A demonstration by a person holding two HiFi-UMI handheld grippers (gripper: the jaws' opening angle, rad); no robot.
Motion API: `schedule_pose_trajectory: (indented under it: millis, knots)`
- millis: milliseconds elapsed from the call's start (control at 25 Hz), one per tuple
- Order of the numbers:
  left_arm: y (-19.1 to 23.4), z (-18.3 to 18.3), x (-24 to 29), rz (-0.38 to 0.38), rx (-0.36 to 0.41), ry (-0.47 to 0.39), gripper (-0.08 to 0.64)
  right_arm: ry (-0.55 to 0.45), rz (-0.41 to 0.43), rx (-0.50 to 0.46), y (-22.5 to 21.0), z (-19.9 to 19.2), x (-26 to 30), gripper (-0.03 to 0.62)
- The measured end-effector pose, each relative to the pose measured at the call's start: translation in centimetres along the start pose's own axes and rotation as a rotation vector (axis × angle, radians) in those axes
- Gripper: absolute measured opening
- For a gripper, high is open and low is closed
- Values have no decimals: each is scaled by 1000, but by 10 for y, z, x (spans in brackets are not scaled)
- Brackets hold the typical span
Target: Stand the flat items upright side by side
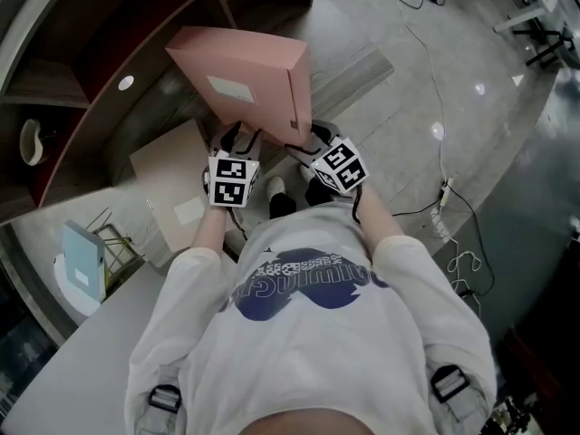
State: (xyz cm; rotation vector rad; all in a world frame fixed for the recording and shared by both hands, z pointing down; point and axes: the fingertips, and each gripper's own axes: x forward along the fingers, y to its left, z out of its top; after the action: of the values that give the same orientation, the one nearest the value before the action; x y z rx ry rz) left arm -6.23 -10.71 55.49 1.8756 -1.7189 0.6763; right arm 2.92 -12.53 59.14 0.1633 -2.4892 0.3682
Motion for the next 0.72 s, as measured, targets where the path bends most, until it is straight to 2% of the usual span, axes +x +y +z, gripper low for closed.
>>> schedule_pose_trajectory:
  millis: [160,480,720]
  knots:
    - [3,-10,1,-13,-51,12,198,36,-24,-53,6,-7,7,290]
    - [10,-18,2,-12,-39,13,198,57,-55,-63,12,-14,20,290]
    - [20,-22,3,-9,-43,9,198,69,-97,-115,17,-7,26,290]
